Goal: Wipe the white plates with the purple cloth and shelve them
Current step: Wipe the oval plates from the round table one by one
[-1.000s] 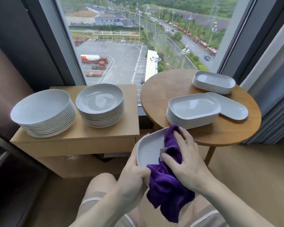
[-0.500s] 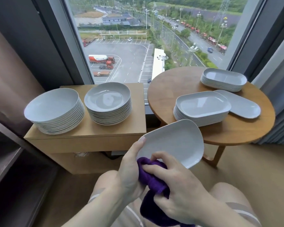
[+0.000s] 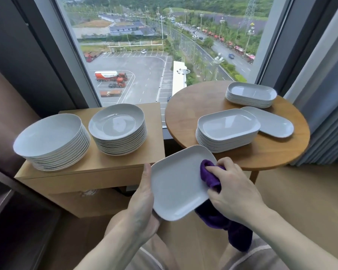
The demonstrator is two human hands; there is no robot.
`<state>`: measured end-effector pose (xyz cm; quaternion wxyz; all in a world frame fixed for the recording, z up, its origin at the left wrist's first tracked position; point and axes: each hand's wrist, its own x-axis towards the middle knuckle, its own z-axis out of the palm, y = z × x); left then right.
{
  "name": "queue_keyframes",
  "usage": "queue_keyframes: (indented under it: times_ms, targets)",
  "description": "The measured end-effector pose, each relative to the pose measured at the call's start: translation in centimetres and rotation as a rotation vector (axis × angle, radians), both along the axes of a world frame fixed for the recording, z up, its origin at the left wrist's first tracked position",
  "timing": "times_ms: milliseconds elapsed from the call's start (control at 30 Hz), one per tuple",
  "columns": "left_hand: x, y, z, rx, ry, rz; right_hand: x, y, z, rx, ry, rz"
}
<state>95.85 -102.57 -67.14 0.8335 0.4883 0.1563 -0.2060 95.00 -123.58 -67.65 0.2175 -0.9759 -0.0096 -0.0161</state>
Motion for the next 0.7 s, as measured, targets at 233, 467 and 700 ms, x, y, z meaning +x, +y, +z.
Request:
queue_keyframes:
  times_ms: [233,467,700]
  targets:
    - [-1.5,-1.3,-0.2,0.073,-0.039,-0.113,0.1,0.2,-0.5,0.090,-0.032,-0.020]
    - [-2.1,-1.7,-1.3,0.041,0.119,-0.106,-3.4,4.9,-1.1,0.212,-0.058,0.293]
    - [-2.2,-1.5,-0.9,-0.064,0.138,-0.063,-4.6,6.0,-1.5,0.238,-0.113,0.385]
